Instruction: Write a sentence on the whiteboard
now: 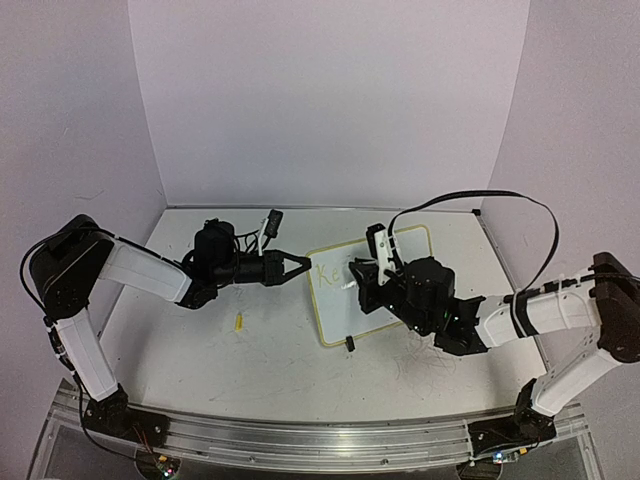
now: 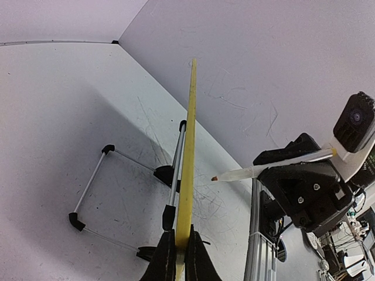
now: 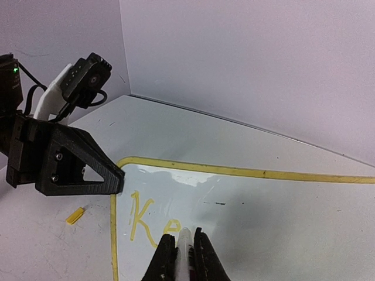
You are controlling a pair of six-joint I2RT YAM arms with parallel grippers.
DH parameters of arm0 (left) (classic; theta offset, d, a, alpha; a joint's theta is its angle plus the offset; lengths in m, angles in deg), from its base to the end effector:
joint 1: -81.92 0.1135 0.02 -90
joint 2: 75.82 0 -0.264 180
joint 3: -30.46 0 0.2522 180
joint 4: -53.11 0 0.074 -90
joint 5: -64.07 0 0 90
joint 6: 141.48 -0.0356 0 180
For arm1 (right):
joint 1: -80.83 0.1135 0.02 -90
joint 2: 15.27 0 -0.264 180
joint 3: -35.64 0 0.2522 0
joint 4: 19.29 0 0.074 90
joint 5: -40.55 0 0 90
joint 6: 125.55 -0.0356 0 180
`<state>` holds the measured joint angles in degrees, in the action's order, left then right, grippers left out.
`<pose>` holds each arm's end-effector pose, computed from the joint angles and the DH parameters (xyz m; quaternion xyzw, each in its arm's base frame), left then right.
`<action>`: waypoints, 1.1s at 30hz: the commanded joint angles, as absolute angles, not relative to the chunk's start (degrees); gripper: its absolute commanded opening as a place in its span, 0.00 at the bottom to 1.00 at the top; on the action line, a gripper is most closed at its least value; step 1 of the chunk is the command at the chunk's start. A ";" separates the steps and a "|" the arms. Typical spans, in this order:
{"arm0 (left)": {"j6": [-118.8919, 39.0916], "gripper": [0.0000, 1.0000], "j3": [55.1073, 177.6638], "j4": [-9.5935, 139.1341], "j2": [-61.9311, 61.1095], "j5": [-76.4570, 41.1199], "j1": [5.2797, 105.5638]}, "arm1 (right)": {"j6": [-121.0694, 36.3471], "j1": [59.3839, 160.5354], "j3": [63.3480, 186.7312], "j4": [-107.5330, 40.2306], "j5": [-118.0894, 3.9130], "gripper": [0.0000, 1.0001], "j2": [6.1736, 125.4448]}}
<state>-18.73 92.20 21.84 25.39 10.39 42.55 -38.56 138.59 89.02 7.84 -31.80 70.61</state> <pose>0.2708 -0.2495 0.1975 0.2452 0.7052 -0.5566 0.3643 0.1805 0.2659 0.2312 -0.2443 0.6964 0.2386 0.6312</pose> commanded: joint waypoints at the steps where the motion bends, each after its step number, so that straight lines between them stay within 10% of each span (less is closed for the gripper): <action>1: -17.95 0.00 94.21 22.44 24.49 12.15 42.28 | -38.00 138.16 89.51 10.92 -32.98 0.00 72.82; 33: -18.22 0.00 94.19 22.66 24.11 12.40 42.19 | -40.03 137.05 89.47 11.99 -26.87 0.00 75.32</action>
<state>-18.75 92.20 21.90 25.39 10.37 42.55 -38.85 137.86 89.02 10.60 -30.58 75.16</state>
